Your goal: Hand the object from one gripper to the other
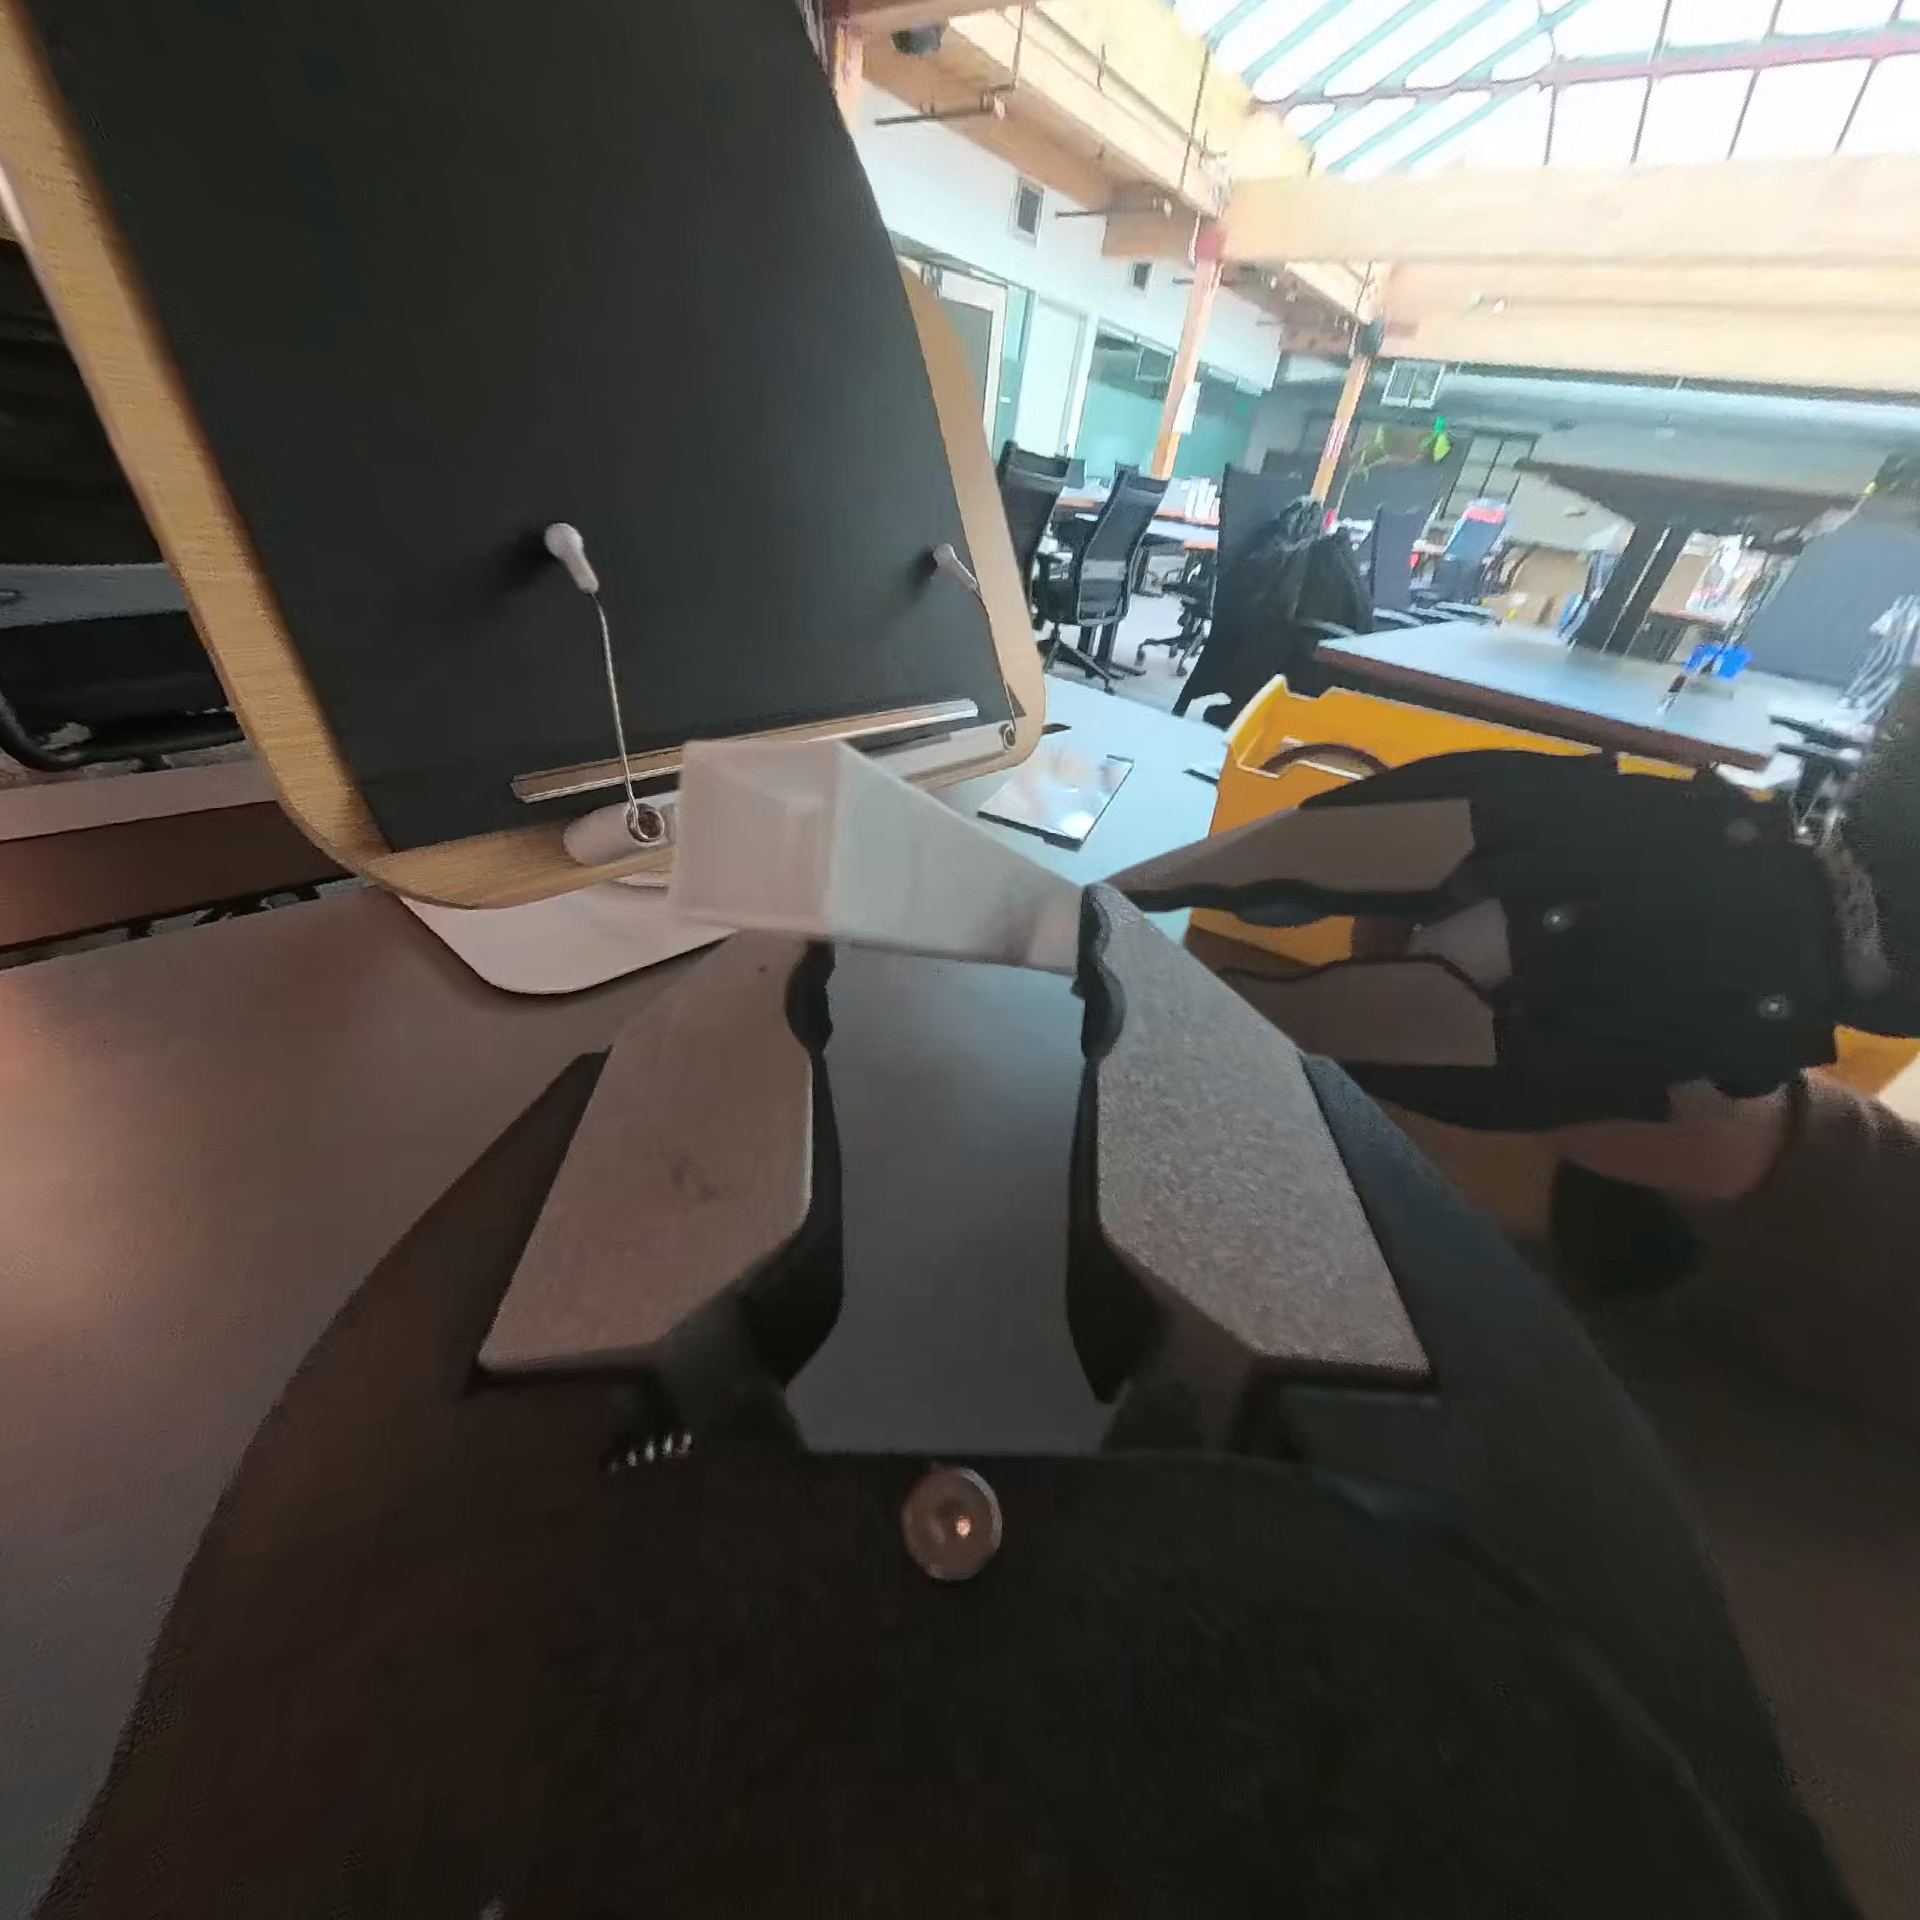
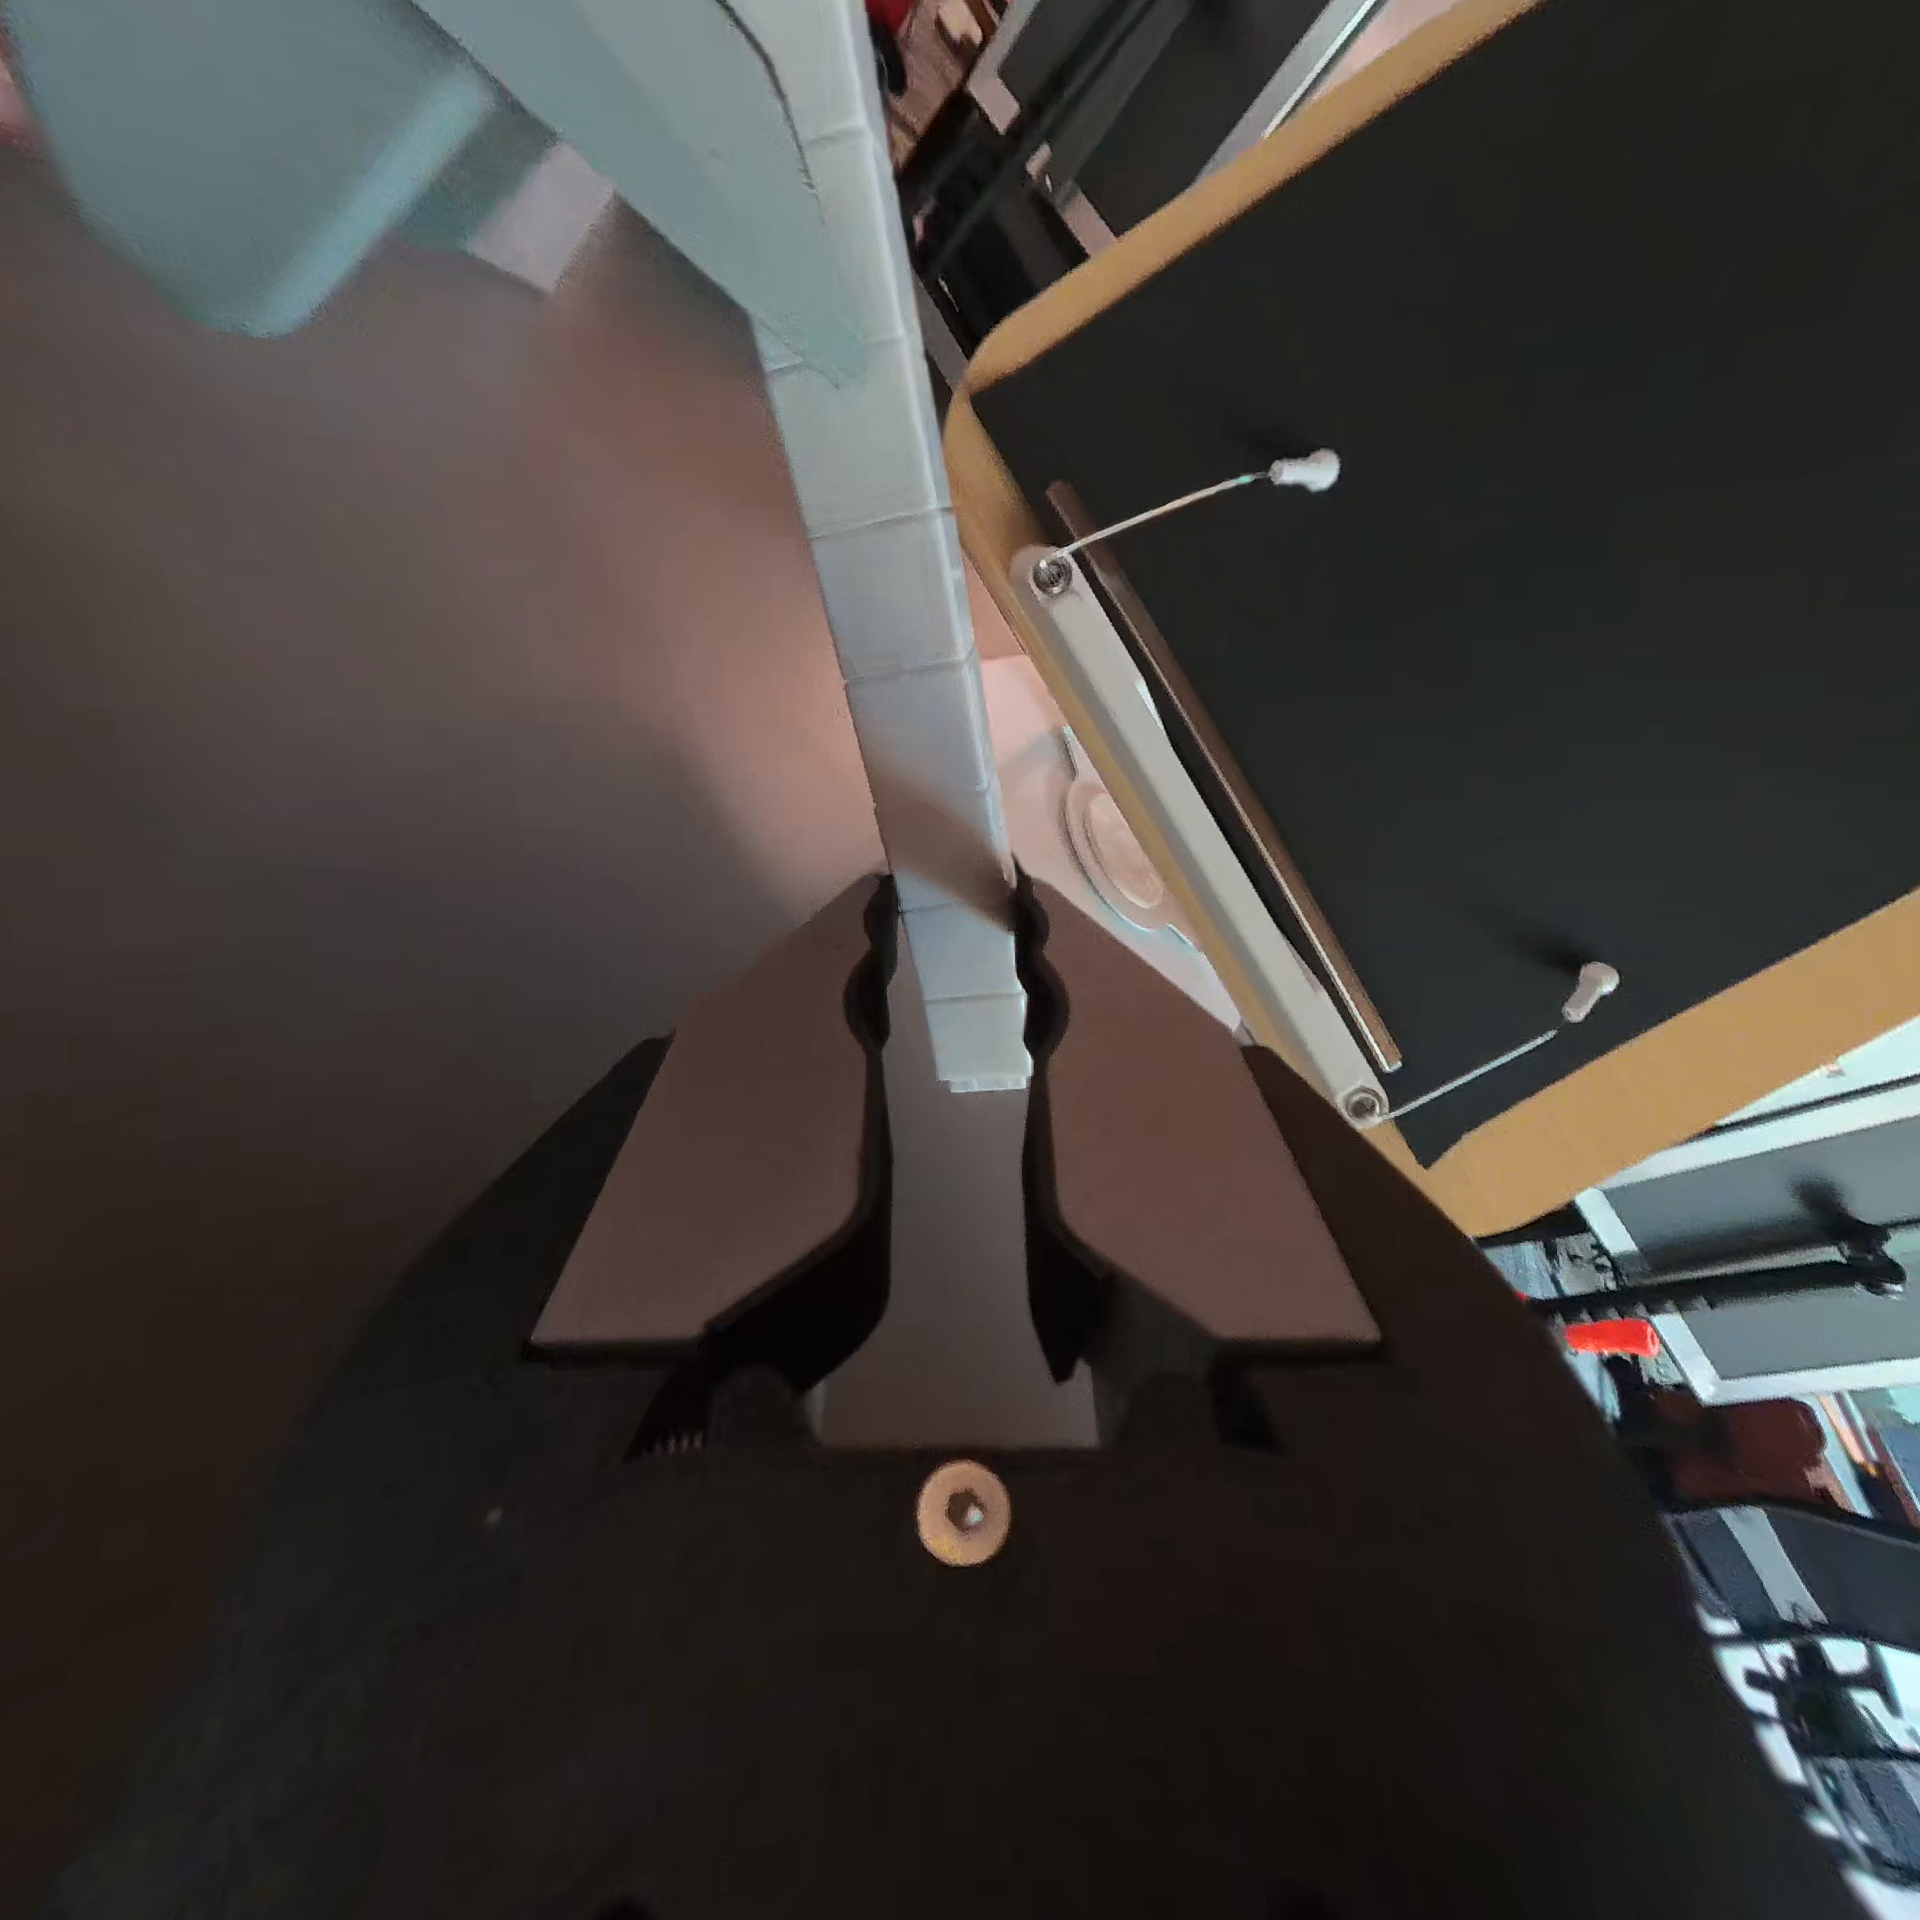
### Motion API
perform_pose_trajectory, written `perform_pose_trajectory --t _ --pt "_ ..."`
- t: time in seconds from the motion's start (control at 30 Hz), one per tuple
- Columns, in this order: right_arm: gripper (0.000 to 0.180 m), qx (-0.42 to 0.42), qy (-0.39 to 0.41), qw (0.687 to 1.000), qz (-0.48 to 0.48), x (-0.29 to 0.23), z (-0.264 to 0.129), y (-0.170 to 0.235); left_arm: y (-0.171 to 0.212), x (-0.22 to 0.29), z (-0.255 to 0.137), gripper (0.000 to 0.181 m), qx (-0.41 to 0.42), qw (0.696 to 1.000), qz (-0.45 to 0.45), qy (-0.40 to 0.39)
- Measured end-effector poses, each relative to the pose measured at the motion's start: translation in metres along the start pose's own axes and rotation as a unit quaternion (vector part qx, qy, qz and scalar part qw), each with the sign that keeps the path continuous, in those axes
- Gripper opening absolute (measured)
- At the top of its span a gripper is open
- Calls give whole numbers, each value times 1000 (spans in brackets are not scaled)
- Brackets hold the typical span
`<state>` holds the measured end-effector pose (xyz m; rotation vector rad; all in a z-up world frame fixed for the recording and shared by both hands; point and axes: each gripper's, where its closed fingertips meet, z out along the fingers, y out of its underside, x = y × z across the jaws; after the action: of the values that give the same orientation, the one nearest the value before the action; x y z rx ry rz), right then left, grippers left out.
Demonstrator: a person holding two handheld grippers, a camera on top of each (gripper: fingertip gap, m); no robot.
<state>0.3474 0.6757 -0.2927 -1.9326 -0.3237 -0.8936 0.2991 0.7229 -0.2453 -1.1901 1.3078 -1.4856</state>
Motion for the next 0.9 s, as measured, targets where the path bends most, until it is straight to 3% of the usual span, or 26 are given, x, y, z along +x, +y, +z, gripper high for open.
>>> perform_pose_trajectory --t 0.2,0.3,0.47,0.7,0.9 --pt "18 -52 4 998 40 12 2 20 14 -10 4 70 -53 994 74 -64" --pt "18 -69 -13 996 55 8 3 26 26 -22 3 79 -105 975 160 -115" --pt "18 -86 -62 992 66 -10 7 29 34 -17 4 70 -122 934 304 -140" --pt "17 -85 -145 974 149 -29 8 32 51 -12 9 56 -152 940 285 -108" --pt "17 -56 -243 927 279 -38 -1 21 72 -9 11 58 -199 921 325 -85"
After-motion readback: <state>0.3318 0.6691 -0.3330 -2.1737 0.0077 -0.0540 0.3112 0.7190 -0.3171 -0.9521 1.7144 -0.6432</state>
